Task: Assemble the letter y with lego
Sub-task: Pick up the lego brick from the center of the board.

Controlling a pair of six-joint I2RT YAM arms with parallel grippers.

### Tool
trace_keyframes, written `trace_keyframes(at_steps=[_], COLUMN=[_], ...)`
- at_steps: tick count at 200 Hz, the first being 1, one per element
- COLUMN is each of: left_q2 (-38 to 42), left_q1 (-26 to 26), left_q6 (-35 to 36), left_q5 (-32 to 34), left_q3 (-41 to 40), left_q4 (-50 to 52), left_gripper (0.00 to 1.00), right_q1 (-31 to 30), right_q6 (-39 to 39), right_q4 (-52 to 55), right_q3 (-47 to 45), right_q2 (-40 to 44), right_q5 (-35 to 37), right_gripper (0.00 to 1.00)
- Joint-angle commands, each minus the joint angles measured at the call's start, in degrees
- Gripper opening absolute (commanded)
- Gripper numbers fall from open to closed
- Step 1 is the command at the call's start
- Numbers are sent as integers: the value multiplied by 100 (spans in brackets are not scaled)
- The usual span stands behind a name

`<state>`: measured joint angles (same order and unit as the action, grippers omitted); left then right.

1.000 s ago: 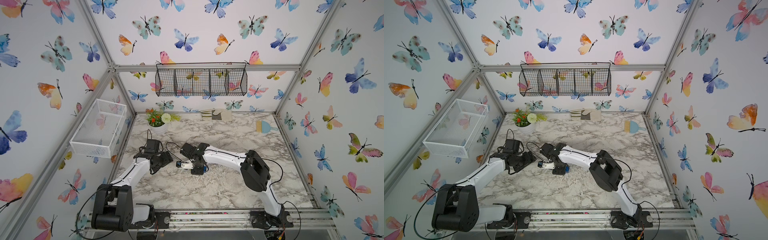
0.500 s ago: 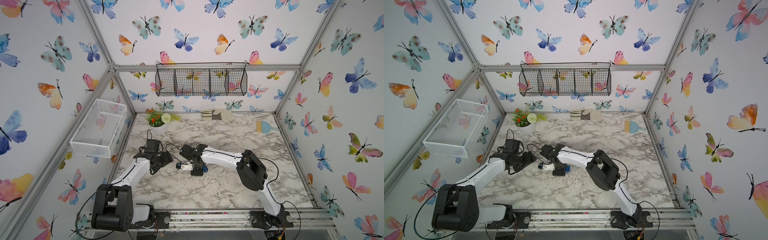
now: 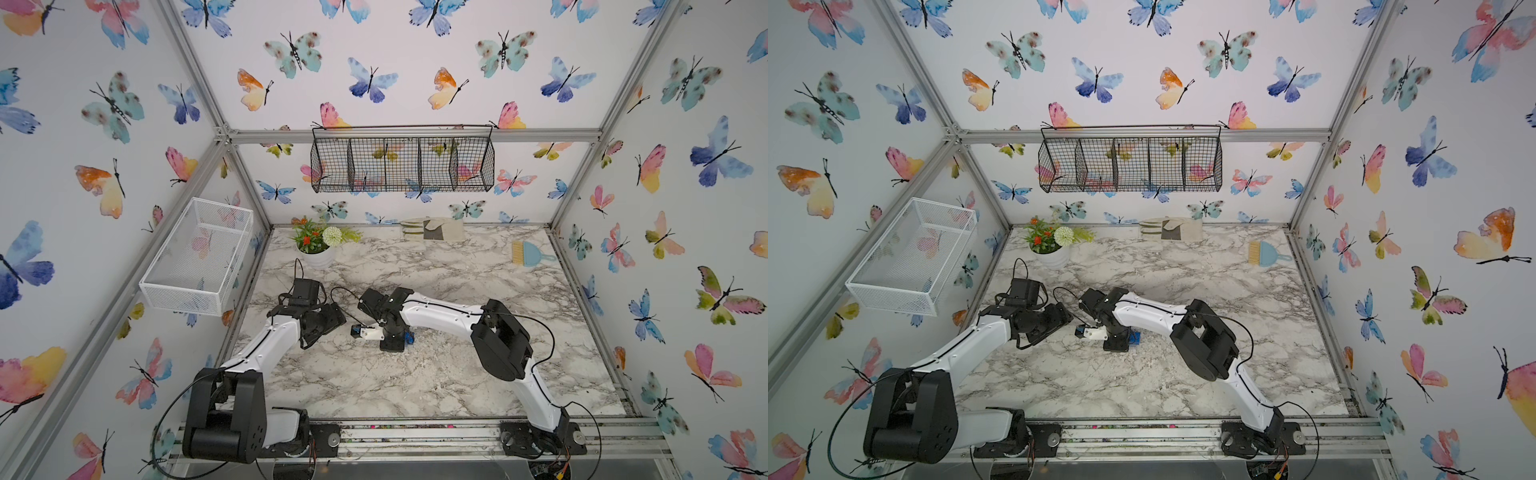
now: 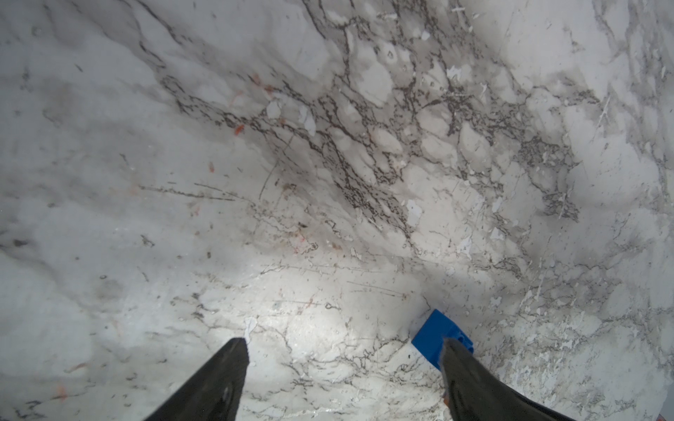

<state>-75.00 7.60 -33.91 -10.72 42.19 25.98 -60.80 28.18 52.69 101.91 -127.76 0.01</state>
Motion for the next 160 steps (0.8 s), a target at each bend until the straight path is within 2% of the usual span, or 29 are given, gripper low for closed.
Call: trace_keyframes(at_steps=[1, 29, 75, 99, 113, 130, 160], left_q2=[60, 69, 53, 37, 9, -76, -519], left_q1=[14, 19, 25, 30, 72, 301, 945], left_q6=[-19, -19, 0, 40, 93, 176, 122], left_q5=[103, 89, 92, 84, 94, 157, 368], left_q3=[-69, -62, -18, -10, -18, -14, 73], left_q4=[32, 39, 71, 65, 40, -31, -193], left_gripper=[84, 84, 84, 84, 84, 84, 83], right_q1=[-24, -20, -20, -20, -11, 81, 647], right_q6=[-50, -53, -83, -138, -236, -485, -1262], right_q4=[217, 264, 277, 286, 256, 161, 365], right_q3=[123, 178, 215, 224, 170, 58, 114], right_q2=[-201, -240, -223, -149, -9, 231, 540], right_q5=[-111, -124, -109, 23, 367, 859, 1291], right_gripper=[41, 36, 22, 21, 20, 18, 15])
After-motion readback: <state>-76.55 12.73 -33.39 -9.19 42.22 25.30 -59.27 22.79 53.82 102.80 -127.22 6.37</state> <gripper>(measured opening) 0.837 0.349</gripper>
